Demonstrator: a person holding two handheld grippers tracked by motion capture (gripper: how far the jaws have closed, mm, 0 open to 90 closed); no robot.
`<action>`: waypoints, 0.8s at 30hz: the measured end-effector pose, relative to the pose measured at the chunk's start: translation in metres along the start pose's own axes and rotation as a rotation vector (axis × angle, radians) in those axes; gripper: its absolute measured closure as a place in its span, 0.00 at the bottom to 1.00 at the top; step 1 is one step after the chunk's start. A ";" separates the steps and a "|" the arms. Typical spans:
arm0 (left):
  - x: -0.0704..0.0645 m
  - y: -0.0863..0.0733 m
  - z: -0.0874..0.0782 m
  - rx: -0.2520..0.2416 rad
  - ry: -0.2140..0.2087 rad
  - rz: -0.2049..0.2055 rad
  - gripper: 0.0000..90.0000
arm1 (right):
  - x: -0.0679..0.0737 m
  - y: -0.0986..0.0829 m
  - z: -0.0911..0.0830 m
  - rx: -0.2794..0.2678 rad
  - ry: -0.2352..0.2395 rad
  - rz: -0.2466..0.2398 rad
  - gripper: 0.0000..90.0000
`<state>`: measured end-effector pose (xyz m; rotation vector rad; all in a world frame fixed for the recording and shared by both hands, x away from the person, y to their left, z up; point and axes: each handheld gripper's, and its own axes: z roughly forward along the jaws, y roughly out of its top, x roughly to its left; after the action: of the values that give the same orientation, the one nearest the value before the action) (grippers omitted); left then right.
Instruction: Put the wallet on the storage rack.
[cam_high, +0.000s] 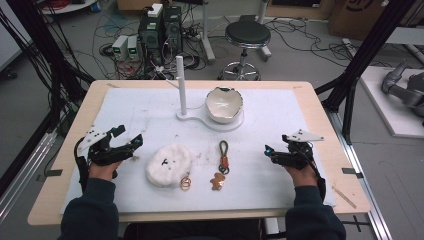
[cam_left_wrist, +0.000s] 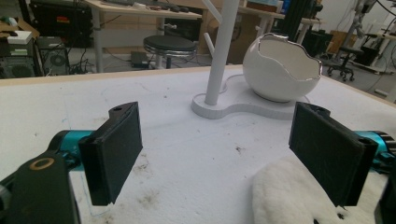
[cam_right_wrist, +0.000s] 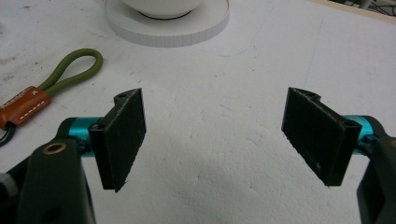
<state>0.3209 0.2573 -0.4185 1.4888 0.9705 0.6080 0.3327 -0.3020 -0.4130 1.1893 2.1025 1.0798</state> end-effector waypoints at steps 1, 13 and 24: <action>0.000 0.000 0.000 0.000 -0.002 0.002 0.19 | 0.000 0.000 0.000 0.001 0.000 -0.004 0.25; 0.005 0.005 0.014 0.001 0.018 -0.008 0.19 | -0.005 -0.005 0.003 0.016 0.006 -0.014 0.25; 0.006 0.003 0.018 0.017 0.003 -0.021 0.19 | -0.014 -0.003 0.005 -0.003 -0.013 0.018 0.25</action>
<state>0.3397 0.2524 -0.4196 1.4918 0.9946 0.5886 0.3414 -0.3129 -0.4174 1.2128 2.0830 1.0797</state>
